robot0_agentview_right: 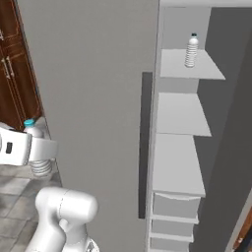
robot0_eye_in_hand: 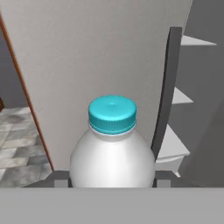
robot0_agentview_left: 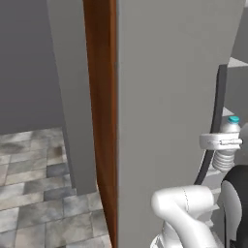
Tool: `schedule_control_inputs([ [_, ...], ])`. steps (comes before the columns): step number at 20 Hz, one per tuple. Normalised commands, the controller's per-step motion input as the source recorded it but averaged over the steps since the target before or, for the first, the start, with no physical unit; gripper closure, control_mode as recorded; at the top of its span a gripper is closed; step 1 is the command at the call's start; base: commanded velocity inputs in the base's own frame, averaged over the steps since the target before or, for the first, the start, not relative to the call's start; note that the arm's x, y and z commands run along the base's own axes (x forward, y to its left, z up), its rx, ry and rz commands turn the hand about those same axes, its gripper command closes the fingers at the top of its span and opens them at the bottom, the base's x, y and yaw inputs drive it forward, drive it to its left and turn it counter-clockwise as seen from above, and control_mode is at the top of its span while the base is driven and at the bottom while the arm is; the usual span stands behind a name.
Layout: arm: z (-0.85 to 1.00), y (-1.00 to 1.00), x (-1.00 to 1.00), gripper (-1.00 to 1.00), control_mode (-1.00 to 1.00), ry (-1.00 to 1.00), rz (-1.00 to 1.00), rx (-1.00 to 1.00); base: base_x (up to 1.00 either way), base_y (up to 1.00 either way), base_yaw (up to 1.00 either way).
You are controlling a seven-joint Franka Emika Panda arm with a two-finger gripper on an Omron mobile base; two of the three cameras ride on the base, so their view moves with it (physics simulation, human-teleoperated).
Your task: Take the bottled waters from the counter and place them in the freezer to freeze. Close the freezer door after placing the bottles.
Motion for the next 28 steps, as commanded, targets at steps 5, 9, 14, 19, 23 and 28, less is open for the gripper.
schedule_control_inputs([
  [5, 0.0, 0.0, 0.0, 1.0, 1.0, 0.0, 0.0, 0.0, -0.13, -0.24, 0.25],
  [9, 0.0, 0.0, 0.0, 1.0, 1.0, 0.0, 0.0, 0.0, -0.19, 0.0, 0.15],
  [14, 0.0, 0.0, 0.0, 1.0, 1.0, 0.0, 0.0, 0.0, -0.35, -0.07, 0.04],
  [19, 0.0, 0.0, 0.0, 1.0, 1.0, 0.0, 0.0, 0.0, -0.41, -0.25, -0.06],
  [23, 0.0, 0.0, 0.0, 1.0, 1.0, 0.0, 0.0, 0.0, -0.37, -0.15, -0.08],
  [28, 0.0, 0.0, 0.0, 1.0, 1.0, 0.0, 0.0, 0.0, -0.17, -0.3, -0.03],
])
